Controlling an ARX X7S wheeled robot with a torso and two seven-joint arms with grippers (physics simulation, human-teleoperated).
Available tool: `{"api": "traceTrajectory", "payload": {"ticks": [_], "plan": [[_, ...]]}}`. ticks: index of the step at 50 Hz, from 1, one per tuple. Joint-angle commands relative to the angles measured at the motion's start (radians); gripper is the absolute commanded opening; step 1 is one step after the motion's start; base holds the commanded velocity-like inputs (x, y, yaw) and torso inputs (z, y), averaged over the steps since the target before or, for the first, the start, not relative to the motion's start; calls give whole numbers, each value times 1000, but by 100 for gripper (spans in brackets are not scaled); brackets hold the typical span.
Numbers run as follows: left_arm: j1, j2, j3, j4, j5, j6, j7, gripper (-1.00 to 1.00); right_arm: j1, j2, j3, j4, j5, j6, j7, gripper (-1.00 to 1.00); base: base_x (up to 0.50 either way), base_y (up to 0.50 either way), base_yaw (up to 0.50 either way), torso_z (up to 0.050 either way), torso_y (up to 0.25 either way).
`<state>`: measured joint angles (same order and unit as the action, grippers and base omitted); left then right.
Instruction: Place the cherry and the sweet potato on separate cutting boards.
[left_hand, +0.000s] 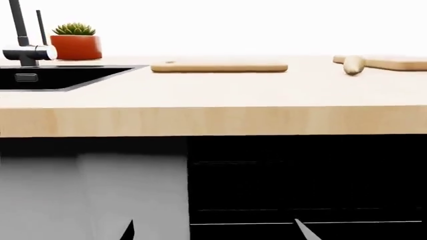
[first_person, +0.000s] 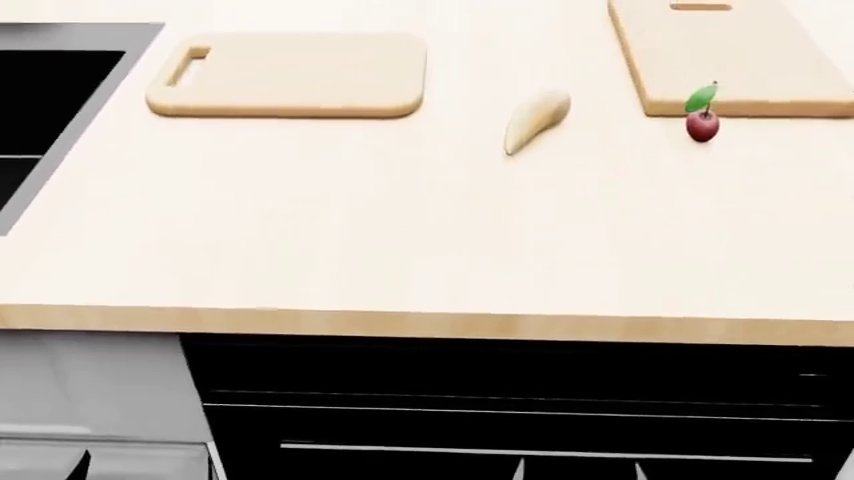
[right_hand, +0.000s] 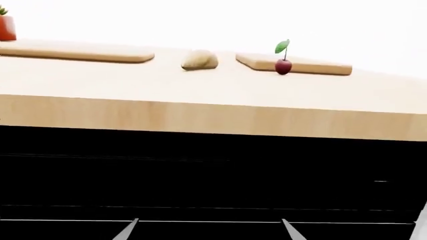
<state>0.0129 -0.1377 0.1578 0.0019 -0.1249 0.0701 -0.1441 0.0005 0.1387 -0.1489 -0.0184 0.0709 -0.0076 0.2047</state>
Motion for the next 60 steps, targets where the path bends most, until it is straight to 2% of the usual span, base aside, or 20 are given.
{"api": "traceTrajectory", "payload": {"ticks": [1, 20, 30, 36, 40, 42, 45, 46, 47, 48, 54, 57, 60], "plan": [[6, -15, 11, 5, -8, 21, 2, 100, 1, 7, -17, -5, -7, 2, 13, 100, 0, 0, 0, 50, 0], [1, -21, 24, 2, -14, 21, -18, 100, 3, 19, -29, -5, -10, 13, 38, 100, 0, -2, 0, 50, 0], [2, -28, 28, 4, -24, 20, -22, 100, 4, 26, -38, -4, -9, 12, 44, 100, 0, -500, 0, 50, 0], [6, -34, 30, 6, -31, 25, -21, 100, 5, 29, -41, -2, -6, 7, 46, 100, 0, -178, 0, 50, 0], [2, -30, 15, 8, -74, -9, -24, 100, 5, 30, -42, -5, -4, 11, 52, 100, 0, 0, 0, 0, 0], [0, -36, 33, 9, -25, -16, -44, 100, 2, 32, -43, -10, -4, 9, 54, 100, 0, 0, 0, 0, 0], [8, -39, 32, 30, -77, -27, -13, 100, 6, 33, -46, -2, -4, 5, 53, 100, 0, 0, 0, 0, 0], [-2, -36, 41, 18, -50, -35, -29, 100, 6, 33, -47, -3, -3, 6, 54, 100, 0, 0, 0, 0, 0], [18, 50, -51, 31, 16, -56, 92, 100, -2, -49, 46, 2, -137, 38, -37, 100, 0, 0, 0, 0, 0], [13, 125, -148, 28, 97, -60, 157, 100, -9, -124, 138, 0, -157, 3, -130, 100, 0, 0, 0, 0, 0], [14, 102, -125, 50, 77, -73, 128, 100, -14, -103, 120, -26, -134, 15, -105, 100, 0, 0, 0, 0, 0], [10, 88, -129, 115, 57, -139, 119, 100, -16, -98, 128, -108, -101, 72, -105, 100, 0, 0, 0, 0, 0], [-33, 68, -139, 274, -6, -346, 123, 100, 5, -71, 134, -305, -89, 240, -122, 100, 0, 0, 0, 0, 0]]}}
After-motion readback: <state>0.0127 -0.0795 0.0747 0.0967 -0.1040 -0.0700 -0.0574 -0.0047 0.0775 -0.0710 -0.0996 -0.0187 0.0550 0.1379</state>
